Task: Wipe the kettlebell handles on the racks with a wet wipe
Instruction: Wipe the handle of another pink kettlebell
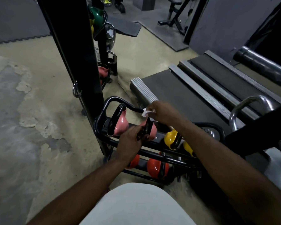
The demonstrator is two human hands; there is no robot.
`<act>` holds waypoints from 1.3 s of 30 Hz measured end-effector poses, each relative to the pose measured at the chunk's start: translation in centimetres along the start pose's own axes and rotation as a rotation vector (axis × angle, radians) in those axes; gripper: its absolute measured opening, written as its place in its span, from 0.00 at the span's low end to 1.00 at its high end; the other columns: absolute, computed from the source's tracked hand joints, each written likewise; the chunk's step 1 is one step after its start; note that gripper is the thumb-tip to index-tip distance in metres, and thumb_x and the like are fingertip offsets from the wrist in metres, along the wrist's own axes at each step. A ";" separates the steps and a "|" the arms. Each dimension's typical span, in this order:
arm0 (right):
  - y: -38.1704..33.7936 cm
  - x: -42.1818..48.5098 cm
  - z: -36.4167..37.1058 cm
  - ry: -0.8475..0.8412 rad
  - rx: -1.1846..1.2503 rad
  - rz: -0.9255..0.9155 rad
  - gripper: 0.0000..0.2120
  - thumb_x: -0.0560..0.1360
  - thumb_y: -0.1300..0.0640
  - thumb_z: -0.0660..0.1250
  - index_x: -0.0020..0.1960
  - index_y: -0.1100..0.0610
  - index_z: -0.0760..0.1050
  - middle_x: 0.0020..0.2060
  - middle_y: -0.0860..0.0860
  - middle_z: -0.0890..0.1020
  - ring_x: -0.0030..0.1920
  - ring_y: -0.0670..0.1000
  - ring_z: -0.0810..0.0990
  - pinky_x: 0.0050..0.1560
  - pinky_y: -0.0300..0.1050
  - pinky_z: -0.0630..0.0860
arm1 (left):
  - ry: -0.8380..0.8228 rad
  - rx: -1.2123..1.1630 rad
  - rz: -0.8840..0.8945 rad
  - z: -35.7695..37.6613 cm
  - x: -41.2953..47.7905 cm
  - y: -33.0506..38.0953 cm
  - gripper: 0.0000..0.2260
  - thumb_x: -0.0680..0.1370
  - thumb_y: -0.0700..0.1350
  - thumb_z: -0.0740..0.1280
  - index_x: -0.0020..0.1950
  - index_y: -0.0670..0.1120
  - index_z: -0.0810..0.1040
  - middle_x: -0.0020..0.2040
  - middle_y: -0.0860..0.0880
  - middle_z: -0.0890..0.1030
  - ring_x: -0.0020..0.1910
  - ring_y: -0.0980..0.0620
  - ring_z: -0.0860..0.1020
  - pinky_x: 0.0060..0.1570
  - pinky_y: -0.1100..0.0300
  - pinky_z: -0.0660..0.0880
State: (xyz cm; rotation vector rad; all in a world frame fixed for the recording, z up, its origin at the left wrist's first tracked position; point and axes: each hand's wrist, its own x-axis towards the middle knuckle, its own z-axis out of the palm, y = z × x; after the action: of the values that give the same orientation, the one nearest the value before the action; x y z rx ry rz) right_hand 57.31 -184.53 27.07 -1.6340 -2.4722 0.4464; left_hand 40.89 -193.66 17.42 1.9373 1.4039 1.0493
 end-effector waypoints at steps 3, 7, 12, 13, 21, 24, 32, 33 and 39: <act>0.1 -0.9 0.5 -0.140 -0.008 -0.153 0.09 0.75 0.54 0.72 0.52 0.57 0.83 0.49 0.52 0.84 0.49 0.52 0.82 0.49 0.46 0.77 | 0.000 -0.027 0.017 -0.3 0.0 0.2 0.10 0.77 0.46 0.70 0.57 0.48 0.79 0.46 0.56 0.80 0.45 0.63 0.76 0.46 0.72 0.72; 3.6 -1.8 2.4 0.136 0.349 0.044 0.04 0.72 0.57 0.75 0.45 0.51 0.82 0.44 0.48 0.85 0.44 0.46 0.83 0.46 0.46 0.79 | -0.012 -0.052 -0.046 -0.3 0.3 0.0 0.11 0.74 0.46 0.74 0.54 0.49 0.78 0.48 0.55 0.80 0.47 0.61 0.78 0.47 0.69 0.74; 3.8 -3.1 4.9 0.282 0.482 0.165 0.21 0.72 0.68 0.70 0.61 0.51 0.78 0.49 0.47 0.83 0.47 0.42 0.81 0.50 0.31 0.74 | -0.010 -0.040 -0.054 -0.3 0.5 -0.4 0.11 0.73 0.47 0.75 0.52 0.49 0.78 0.47 0.55 0.80 0.46 0.60 0.78 0.46 0.63 0.77; 3.9 -2.7 4.7 0.256 0.496 0.193 0.22 0.73 0.69 0.68 0.64 0.52 0.77 0.49 0.48 0.83 0.48 0.42 0.80 0.51 0.31 0.74 | -0.012 -0.034 -0.052 -0.3 0.6 -0.4 0.12 0.73 0.48 0.75 0.53 0.49 0.78 0.47 0.55 0.80 0.46 0.60 0.78 0.46 0.61 0.78; 2.7 -0.8 2.2 0.513 0.913 0.355 0.08 0.76 0.61 0.70 0.44 0.48 0.79 0.43 0.46 0.81 0.44 0.45 0.81 0.45 0.40 0.76 | -0.070 0.077 0.089 -0.2 1.1 0.0 0.25 0.72 0.40 0.71 0.69 0.50 0.74 0.63 0.53 0.74 0.59 0.56 0.75 0.55 0.58 0.77; 3.1 -1.5 3.3 0.511 0.567 0.301 0.11 0.74 0.60 0.71 0.40 0.45 0.75 0.46 0.46 0.79 0.49 0.48 0.78 0.50 0.46 0.75 | -0.087 0.114 0.128 -0.3 1.1 0.0 0.25 0.73 0.41 0.71 0.70 0.49 0.74 0.67 0.52 0.73 0.62 0.54 0.75 0.59 0.56 0.77; 1.7 -3.2 6.6 0.420 0.241 -0.012 0.14 0.78 0.51 0.62 0.57 0.56 0.80 0.53 0.52 0.82 0.56 0.52 0.77 0.56 0.45 0.73 | -0.121 0.176 0.209 -0.8 1.4 -0.4 0.23 0.74 0.42 0.69 0.70 0.49 0.74 0.67 0.51 0.74 0.62 0.53 0.75 0.57 0.56 0.77; 2.3 -3.1 6.9 0.410 0.177 -0.033 0.15 0.79 0.52 0.60 0.59 0.57 0.80 0.55 0.53 0.81 0.58 0.54 0.76 0.59 0.45 0.72 | -0.120 0.179 0.213 -0.8 1.5 -0.5 0.23 0.75 0.43 0.69 0.70 0.49 0.74 0.67 0.51 0.74 0.62 0.53 0.75 0.57 0.56 0.77; 2.7 -2.1 5.3 0.373 -0.014 -0.099 0.17 0.74 0.65 0.61 0.59 0.57 0.81 0.57 0.53 0.82 0.57 0.54 0.75 0.56 0.41 0.67 | -0.104 0.195 0.222 -0.8 1.1 -0.6 0.24 0.75 0.43 0.70 0.70 0.49 0.74 0.65 0.50 0.77 0.59 0.53 0.77 0.54 0.58 0.79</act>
State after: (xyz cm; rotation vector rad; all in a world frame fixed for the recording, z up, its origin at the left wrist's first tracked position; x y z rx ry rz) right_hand 59.05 -186.34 21.30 -1.4364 -2.2643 0.0989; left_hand 40.03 -192.43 17.72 2.2978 1.2966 0.9201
